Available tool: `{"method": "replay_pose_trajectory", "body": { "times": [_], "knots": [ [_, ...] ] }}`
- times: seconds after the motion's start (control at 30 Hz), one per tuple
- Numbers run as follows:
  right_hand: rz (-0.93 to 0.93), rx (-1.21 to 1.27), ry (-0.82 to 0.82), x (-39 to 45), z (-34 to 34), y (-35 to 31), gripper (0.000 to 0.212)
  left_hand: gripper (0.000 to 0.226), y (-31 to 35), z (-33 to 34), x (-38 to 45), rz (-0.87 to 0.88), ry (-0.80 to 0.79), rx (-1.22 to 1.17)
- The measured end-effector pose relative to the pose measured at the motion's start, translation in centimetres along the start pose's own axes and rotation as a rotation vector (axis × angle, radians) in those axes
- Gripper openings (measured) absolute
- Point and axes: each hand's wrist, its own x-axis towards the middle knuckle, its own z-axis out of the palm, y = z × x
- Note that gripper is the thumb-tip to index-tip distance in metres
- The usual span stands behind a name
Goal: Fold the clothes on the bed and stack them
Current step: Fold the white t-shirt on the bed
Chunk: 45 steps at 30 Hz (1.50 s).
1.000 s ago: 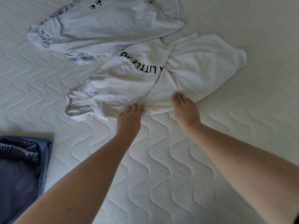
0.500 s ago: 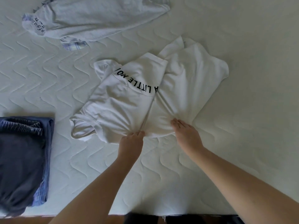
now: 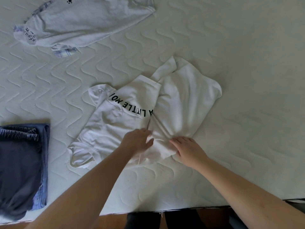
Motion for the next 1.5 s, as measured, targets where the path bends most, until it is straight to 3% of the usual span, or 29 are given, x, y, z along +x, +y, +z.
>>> {"method": "replay_pose_trajectory", "body": {
  "times": [0.1, 0.2, 0.3, 0.47, 0.53, 0.63, 0.7, 0.87, 0.93, 1.0, 1.13, 1.27, 1.37, 1.5],
  "knots": [
    [0.069, 0.043, 0.152, 1.4, -1.9, 2.3, 0.052, 0.035, 0.2, -2.8, 3.7, 0.073, 0.199, 0.015],
    [0.251, 0.036, 0.329, 3.8, -4.4, 5.8, 0.055, 0.047, 1.1, -5.0, 7.2, 0.107, 0.326, 0.097],
    [0.472, 0.045, 0.426, 6.2, -7.0, 9.6, 0.069, 0.060, 1.8, -6.3, 9.9, 0.112, 0.318, 0.233],
    [0.738, 0.233, 0.320, 9.9, -9.9, 14.2, 0.080, 0.067, 2.2, -5.9, 11.7, 0.094, 0.229, 0.286],
    [0.802, 0.308, 0.328, 10.9, -10.5, 14.8, 0.073, 0.065, 2.2, -5.5, 11.8, 0.081, 0.195, 0.275],
    [0.657, 0.312, 0.391, 11.0, -10.8, 13.8, 0.046, 0.061, 2.4, -5.1, 11.8, 0.072, 0.185, 0.270],
    [0.497, 0.361, 0.394, 10.2, -10.4, 11.9, 0.045, 0.056, 2.9, -5.1, 11.8, 0.074, 0.240, 0.187],
    [0.193, 0.279, 0.365, 6.3, -8.4, 6.3, 0.043, 0.044, 4.7, -7.7, 13.0, -0.107, 0.343, -0.521],
    [0.113, 0.224, 0.371, 4.2, -7.5, 4.5, 0.042, 0.054, 5.4, -8.4, 13.4, -0.163, 0.305, -0.740],
    [0.089, 0.216, 0.384, 2.2, -6.6, 3.0, 0.041, 0.080, 6.0, -8.7, 13.5, -0.209, 0.237, -0.905],
    [0.044, 0.204, 0.379, -1.1, -4.1, 1.4, 0.042, 0.116, 7.2, -7.5, 13.3, -0.171, 0.068, -0.661],
    [0.038, 0.247, 0.300, -3.3, -1.8, 0.9, 0.041, 0.097, 8.2, -5.0, 12.5, -0.191, 0.047, -0.384],
    [0.090, 0.340, 0.226, -3.4, -1.7, 1.7, 0.038, 0.079, 7.9, -3.8, 10.5, -0.190, 0.167, -0.581],
    [0.260, 0.453, 0.373, -0.4, -4.1, 3.1, 0.031, 0.076, 6.5, -2.9, 6.6, -0.202, 0.368, -0.778]
  ]
}}
